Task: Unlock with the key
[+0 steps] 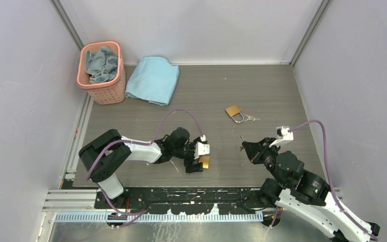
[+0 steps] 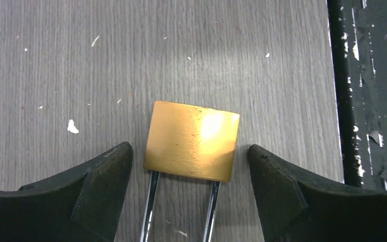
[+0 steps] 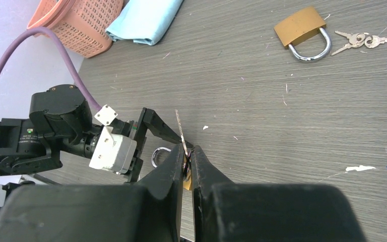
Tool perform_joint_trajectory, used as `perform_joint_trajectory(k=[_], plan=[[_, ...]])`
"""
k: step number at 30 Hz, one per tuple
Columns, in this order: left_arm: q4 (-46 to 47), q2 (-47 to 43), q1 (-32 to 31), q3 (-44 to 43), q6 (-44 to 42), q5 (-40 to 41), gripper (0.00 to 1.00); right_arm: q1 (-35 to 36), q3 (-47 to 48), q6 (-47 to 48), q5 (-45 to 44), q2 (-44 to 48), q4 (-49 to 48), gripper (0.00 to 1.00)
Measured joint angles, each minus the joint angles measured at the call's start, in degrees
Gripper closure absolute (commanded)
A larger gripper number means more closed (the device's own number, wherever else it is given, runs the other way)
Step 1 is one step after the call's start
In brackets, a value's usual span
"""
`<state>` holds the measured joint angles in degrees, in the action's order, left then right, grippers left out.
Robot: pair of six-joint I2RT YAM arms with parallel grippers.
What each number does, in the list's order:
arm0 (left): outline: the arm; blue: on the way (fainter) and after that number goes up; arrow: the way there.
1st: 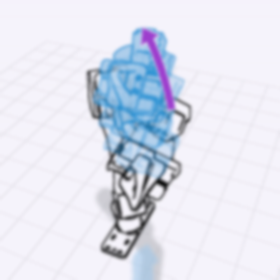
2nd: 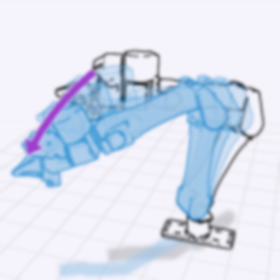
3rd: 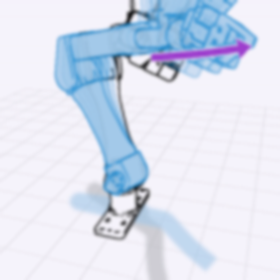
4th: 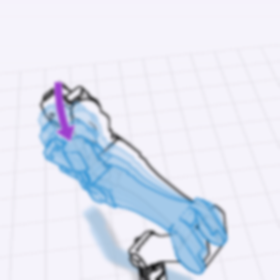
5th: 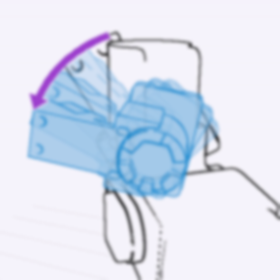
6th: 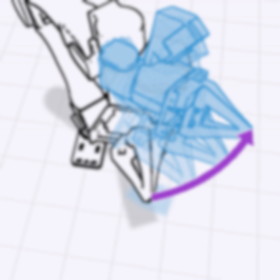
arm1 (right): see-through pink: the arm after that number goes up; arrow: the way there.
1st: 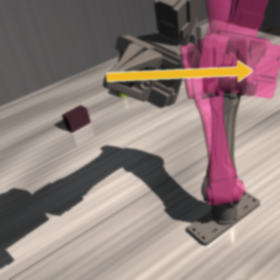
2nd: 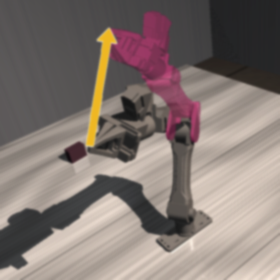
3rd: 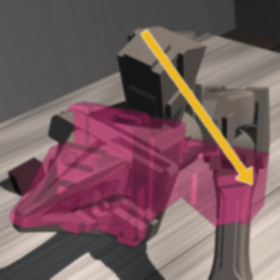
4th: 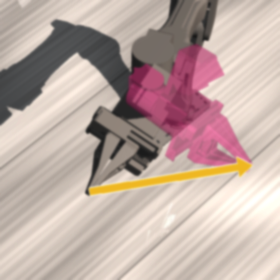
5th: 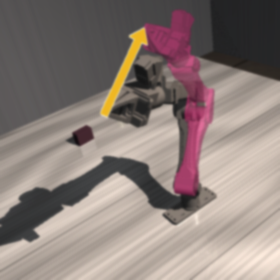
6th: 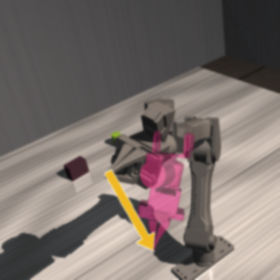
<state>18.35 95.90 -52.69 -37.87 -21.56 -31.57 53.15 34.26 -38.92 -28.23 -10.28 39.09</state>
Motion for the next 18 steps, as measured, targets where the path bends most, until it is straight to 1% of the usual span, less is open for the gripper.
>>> perform_joint_trajectory(k=[5, 12, 13, 15, 18], plan=[[2.3, 1.2, 0.7, -0.1, 0.1, -1.0, 0.17, 0.0, 0.3, 0.0, 0.0, 0.0, 0.1, 0.99], [2.1, 2.5, 1.1, -1.3, -1.1, -2.6, 0.24, 0.0, 0.9, 0.0, 0.0, 0.0, 0.3, 0.99], [2.1, 2.7, 1.1, -1.4, -1.3, -2.8, 0.27, 0.0, 0.9, 0.0, 0.1, 0.0, 0.4, 0.99], [2.1, 2.9, 1.2, -1.6, -1.4, -3.2, 0.36, 0.0, 0.9, 0.0, 0.1, 0.0, 0.5, 0.99], [2.3, 3.1, 1.2, -1.6, -1.7, -3.8, 0.57, 0.0, 0.9, 0.0, 0.3, 0.0, 0.5, 0.99]])
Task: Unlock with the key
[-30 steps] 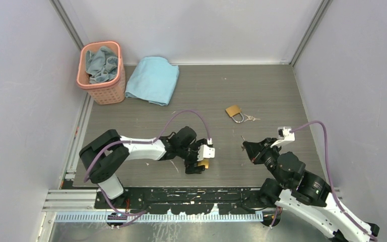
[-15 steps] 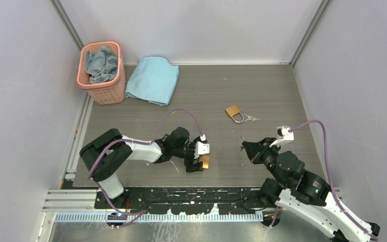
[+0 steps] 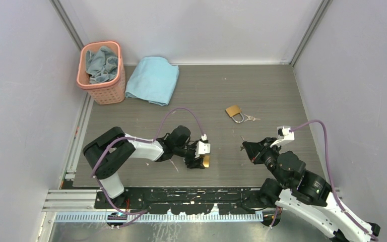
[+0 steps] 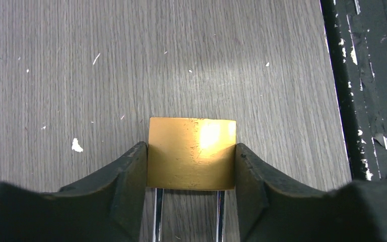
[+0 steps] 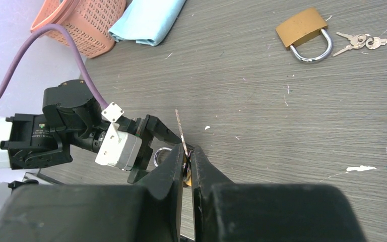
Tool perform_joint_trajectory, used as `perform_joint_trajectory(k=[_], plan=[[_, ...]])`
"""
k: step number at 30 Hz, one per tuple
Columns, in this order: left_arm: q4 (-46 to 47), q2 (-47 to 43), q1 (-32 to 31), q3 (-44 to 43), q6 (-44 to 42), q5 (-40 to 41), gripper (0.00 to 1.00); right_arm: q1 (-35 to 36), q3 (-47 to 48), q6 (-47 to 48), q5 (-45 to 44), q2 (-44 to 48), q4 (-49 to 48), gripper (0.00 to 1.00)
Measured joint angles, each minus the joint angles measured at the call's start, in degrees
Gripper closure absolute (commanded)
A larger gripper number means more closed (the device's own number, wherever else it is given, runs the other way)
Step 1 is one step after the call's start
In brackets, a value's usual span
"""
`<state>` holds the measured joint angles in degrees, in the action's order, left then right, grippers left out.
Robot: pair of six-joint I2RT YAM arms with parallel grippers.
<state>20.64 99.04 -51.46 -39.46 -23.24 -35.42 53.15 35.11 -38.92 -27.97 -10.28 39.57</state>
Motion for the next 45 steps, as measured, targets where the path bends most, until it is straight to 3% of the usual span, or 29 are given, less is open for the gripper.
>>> perform_joint_trajectory(k=[5, 7, 14, 21, 33, 45], plan=[[0.3, 0.4, 0.1, -0.2, -0.4, -1.1, 0.94, 0.0, 0.0, 0.0, 0.2, 0.0, 0.1, 0.99], [0.1, 0.5, 0.1, -0.3, -0.5, -1.5, 1.0, 0.0, 0.0, 0.0, 0.2, 0.0, 0.2, 0.99], [-2.4, -0.7, 0.1, -0.5, -1.5, -1.3, 1.0, 0.0, 0.0, -0.2, 0.2, -0.2, 0.5, 0.99], [-11.1, -4.6, 0.1, -0.3, -4.6, -0.6, 1.0, 0.0, 0.7, -0.3, 0.8, -2.3, 1.4, 0.99], [-24.1, -10.4, 0.1, -6.7, -8.6, -1.0, 1.0, 0.0, 1.1, -1.6, 1.5, -5.2, 2.2, 0.99], [-30.7, -13.1, 0.1, -8.6, -10.5, -0.9, 1.0, 0.0, 1.1, -2.7, 2.9, -6.3, 2.1, 0.99]])
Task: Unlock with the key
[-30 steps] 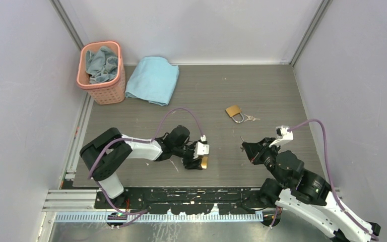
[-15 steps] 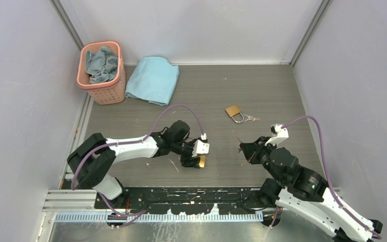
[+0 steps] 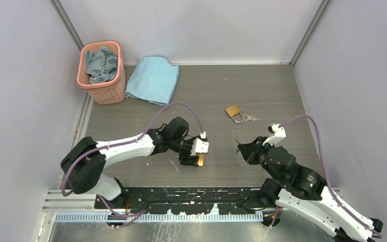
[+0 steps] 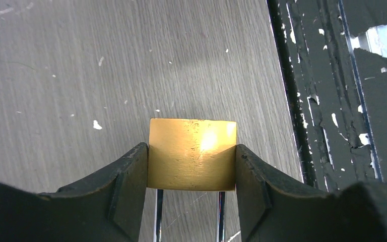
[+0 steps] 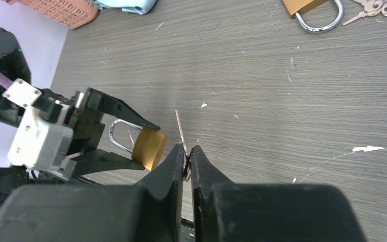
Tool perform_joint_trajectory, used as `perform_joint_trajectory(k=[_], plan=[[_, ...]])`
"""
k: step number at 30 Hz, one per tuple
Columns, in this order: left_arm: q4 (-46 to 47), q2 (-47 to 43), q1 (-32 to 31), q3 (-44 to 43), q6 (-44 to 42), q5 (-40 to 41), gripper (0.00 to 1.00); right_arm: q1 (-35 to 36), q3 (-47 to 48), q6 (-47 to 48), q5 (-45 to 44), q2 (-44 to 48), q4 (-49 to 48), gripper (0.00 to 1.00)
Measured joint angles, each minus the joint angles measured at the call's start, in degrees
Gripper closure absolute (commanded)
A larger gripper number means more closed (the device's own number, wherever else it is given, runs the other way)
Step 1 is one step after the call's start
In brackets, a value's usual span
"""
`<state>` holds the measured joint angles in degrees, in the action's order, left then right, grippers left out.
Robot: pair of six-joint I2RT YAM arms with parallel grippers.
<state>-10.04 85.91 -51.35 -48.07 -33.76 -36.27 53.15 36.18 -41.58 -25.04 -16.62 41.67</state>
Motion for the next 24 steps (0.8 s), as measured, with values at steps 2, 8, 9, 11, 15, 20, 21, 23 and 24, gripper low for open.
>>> perform_joint_trajectory(k=[2, 8, 9, 11, 15, 20, 21, 23, 24], plan=[[-1.0, -1.1, 0.0, -0.8, 0.0, 0.3, 1.0, 0.0, 0.0, 0.0, 0.3, -0.3, 0.0, 0.99], [-1.6, -6.3, 0.1, -1.3, -0.3, 1.5, 1.0, 0.0, 0.0, 0.0, 1.4, -0.7, 0.0, 0.99], [-1.3, -6.9, 0.2, -1.2, -0.4, 1.6, 1.0, 0.0, 0.0, 0.0, 1.5, -0.7, 0.0, 0.99], [-0.3, -8.0, 0.4, -0.5, -0.5, 1.6, 1.0, 0.0, 0.0, 0.0, 1.9, -0.7, 0.0, 0.99], [1.7, -9.2, 1.3, 2.3, -1.0, 1.1, 1.0, 0.0, 0.5, 0.1, 3.6, -0.7, 0.2, 0.99], [5.2, -11.2, 3.4, 5.2, -0.9, -2.1, 1.0, 0.0, 0.9, -0.4, 7.9, -1.7, 0.3, 0.99], [6.4, -11.8, 3.7, 5.6, -0.8, -2.9, 1.0, 0.0, 0.9, -0.7, 9.1, -1.9, 0.3, 0.99], [8.3, -12.6, 4.1, 6.1, -0.6, -4.3, 1.0, 0.0, 0.9, -1.1, 11.9, -2.3, 0.3, 0.99], [9.2, -12.9, 4.1, 6.2, -0.3, -5.1, 1.0, 0.0, 0.9, -1.4, 13.3, -2.6, 0.2, 0.99]])
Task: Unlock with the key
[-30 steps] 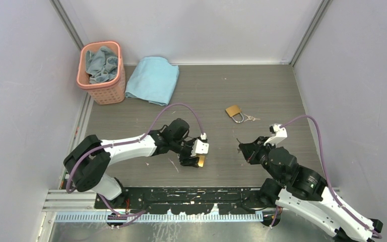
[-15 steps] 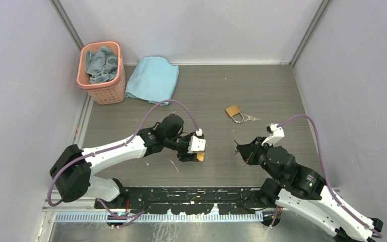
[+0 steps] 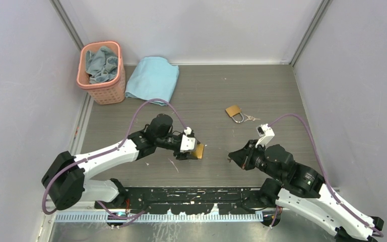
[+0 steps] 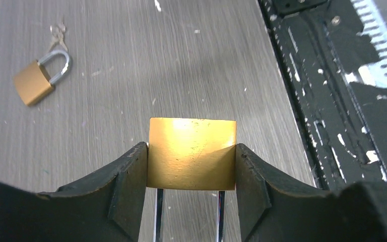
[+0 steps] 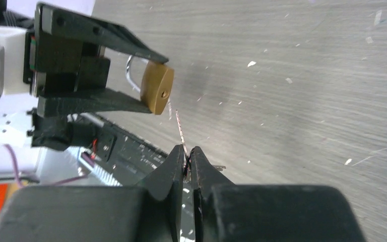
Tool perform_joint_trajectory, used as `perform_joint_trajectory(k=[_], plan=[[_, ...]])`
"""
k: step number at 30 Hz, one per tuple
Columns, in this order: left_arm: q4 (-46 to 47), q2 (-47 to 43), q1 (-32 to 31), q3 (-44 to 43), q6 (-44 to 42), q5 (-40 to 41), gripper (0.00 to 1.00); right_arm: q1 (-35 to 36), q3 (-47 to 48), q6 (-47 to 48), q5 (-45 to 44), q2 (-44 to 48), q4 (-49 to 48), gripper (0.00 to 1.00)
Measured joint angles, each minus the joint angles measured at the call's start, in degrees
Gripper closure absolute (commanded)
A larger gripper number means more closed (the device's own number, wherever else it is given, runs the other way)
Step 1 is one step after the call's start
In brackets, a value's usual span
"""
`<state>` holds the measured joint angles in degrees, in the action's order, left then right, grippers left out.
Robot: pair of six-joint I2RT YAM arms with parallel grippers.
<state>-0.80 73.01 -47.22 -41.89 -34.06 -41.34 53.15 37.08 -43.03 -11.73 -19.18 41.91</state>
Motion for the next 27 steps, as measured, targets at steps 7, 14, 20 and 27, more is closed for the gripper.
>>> perform_joint_trajectory(k=[7, 14, 20, 27], plan=[[4.4, -2.0, 0.0, 0.2, 1.2, -5.5, 1.0, 0.0, 0.0, -3.5, 10.5, -2.4, -2.6, 0.99], [6.6, -3.1, 0.0, 0.7, 2.4, -9.6, 1.0, 0.0, 0.0, -7.0, 17.5, -8.0, -6.0, 0.99], [7.4, -4.3, 0.0, 1.9, 2.6, -11.5, 1.0, 0.0, 0.0, -9.4, 20.1, -9.2, -7.9, 0.99], [8.1, -4.3, -0.2, 2.0, 2.6, -12.1, 1.0, 0.0, 0.0, -12.0, 21.0, -13.6, -8.9, 0.99]])
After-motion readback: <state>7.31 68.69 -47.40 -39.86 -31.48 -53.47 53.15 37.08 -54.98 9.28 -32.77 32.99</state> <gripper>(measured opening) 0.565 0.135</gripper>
